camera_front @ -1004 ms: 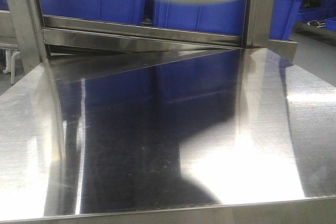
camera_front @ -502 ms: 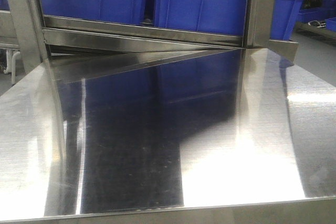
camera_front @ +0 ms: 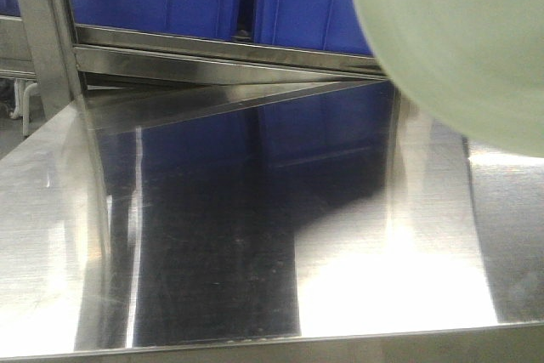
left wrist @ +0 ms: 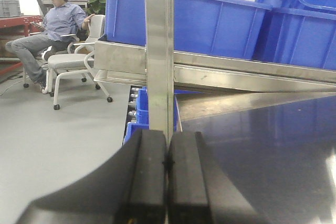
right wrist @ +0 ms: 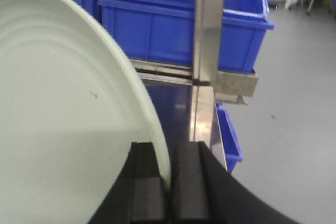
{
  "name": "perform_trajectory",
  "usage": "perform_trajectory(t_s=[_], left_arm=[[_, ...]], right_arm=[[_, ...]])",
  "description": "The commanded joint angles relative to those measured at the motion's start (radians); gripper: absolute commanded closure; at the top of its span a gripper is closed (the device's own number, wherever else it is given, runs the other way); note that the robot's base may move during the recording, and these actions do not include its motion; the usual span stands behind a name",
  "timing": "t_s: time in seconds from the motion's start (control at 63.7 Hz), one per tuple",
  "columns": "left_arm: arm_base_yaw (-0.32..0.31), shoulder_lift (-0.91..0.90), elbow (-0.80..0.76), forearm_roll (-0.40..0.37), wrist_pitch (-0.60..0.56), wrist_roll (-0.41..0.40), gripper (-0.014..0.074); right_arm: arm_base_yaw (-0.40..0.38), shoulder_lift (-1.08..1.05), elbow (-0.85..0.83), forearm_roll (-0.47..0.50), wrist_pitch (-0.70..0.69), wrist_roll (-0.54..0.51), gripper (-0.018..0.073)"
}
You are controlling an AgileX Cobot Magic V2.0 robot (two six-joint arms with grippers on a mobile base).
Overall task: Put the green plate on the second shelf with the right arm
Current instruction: 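Raise the held plate with the right gripper beside the robot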
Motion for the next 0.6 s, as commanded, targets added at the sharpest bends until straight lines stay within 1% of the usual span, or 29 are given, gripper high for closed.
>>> perform_trajectory(t_s=[0.0, 0.031, 0.078, 0.581], left_arm=[[-0.001, -0.017, 0.04, -0.003, -0.088, -0.002, 0.0466], [-0.001, -0.017, 0.04, -0.003, -0.088, -0.002, 0.0466], [-0.001, -0.017, 0.04, -0.003, -0.088, -0.002, 0.0466], [-0.001, -0.017, 0.04, -0.003, -0.088, -0.002, 0.0466]], right_arm=[[-0.005, 0.011, 0.04, -0.019, -0.226, 0.011, 0.0504], [-0.005, 0.011, 0.075, -0.019, -0.26, 0.011, 0.0504], [-0.005, 0.011, 0.088, -0.019, -0.267, 0.011, 0.0504], [-0.005, 0.011, 0.095, -0.019, -0.258, 0.011, 0.0504]])
